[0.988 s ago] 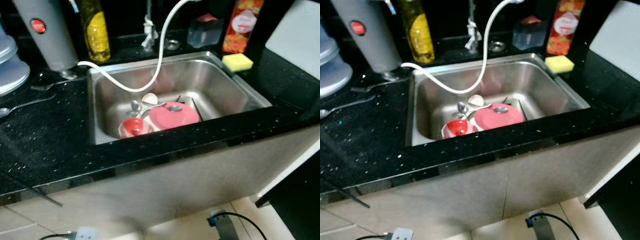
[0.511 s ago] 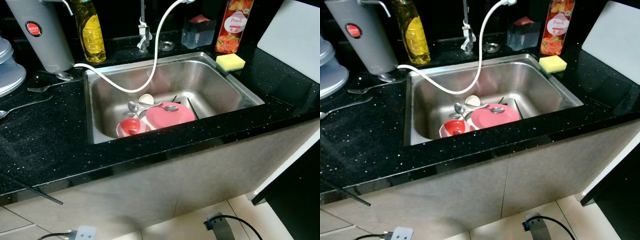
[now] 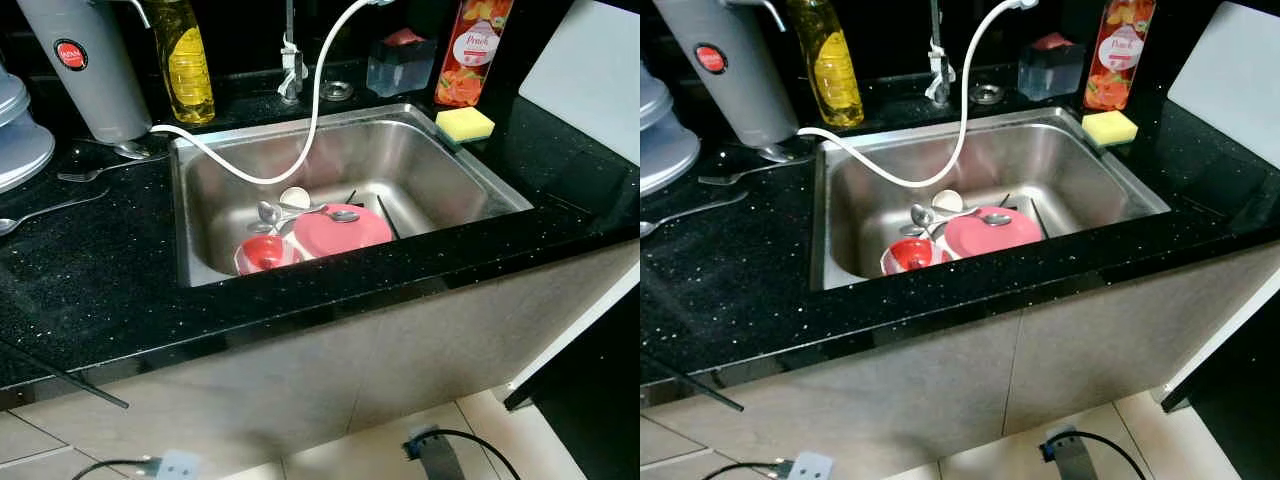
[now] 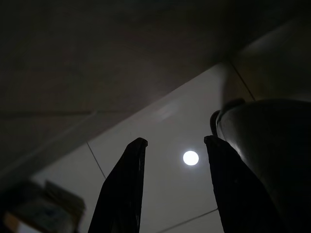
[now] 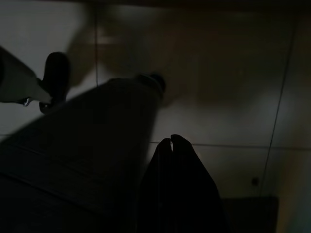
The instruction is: Kitchen organization
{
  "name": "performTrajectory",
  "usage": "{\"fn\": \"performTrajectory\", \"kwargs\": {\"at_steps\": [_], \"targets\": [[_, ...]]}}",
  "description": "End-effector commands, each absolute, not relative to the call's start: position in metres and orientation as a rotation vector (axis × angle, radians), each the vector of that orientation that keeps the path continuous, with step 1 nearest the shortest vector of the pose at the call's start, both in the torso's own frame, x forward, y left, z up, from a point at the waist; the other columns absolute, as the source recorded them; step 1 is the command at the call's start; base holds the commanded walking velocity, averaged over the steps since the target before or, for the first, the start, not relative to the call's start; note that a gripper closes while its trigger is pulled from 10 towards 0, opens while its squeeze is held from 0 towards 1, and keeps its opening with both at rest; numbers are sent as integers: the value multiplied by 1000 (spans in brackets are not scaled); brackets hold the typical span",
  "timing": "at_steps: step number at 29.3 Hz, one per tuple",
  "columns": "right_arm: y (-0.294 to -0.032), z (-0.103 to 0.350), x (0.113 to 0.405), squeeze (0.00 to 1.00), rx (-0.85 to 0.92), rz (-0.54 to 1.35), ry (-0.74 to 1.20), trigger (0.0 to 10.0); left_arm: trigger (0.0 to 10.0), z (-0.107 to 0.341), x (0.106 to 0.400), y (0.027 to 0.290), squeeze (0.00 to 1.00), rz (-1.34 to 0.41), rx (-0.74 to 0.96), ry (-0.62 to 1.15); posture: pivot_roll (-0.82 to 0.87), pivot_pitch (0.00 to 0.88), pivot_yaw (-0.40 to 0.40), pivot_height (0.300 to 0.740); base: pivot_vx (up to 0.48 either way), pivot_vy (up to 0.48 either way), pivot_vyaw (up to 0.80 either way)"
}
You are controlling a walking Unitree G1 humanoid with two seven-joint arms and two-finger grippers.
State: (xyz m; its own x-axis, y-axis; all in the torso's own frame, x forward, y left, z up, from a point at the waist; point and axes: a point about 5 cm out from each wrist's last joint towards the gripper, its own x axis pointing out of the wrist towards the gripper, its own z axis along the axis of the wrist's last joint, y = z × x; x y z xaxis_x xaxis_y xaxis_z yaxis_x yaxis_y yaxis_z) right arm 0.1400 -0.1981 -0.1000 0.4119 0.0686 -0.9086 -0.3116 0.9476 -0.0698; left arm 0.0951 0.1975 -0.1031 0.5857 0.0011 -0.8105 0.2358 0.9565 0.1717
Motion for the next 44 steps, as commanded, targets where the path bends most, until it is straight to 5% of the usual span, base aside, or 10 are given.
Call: {"fn": "performTrajectory", "kwargs": {"at_steps": [1,14,21,29,44], "targets": [[-192,-100,142,0,-244,267,1120,10000,10000,-102,94,203,0,-171,324,939,33,0,28,740,0,0,0],[-188,-99,146,0,-233,252,1088,10000,10000,-101,89,210,0,-107,323,926,61,0,17,740,0,0,0],[-208,-77,180,0,-158,179,870,10000,10000,-94,86,212,0,-53,323,808,53,0,8,740,0,0,0],[-219,-69,176,0,-134,250,743,10000,10000,-92,88,212,0,-91,309,771,52,22,10,740,0,0,0],[-196,-45,218,0,-55,288,566,10000,10000,-91,90,217,0,11,241,770,41,15,21,740,0,0,0]]}}
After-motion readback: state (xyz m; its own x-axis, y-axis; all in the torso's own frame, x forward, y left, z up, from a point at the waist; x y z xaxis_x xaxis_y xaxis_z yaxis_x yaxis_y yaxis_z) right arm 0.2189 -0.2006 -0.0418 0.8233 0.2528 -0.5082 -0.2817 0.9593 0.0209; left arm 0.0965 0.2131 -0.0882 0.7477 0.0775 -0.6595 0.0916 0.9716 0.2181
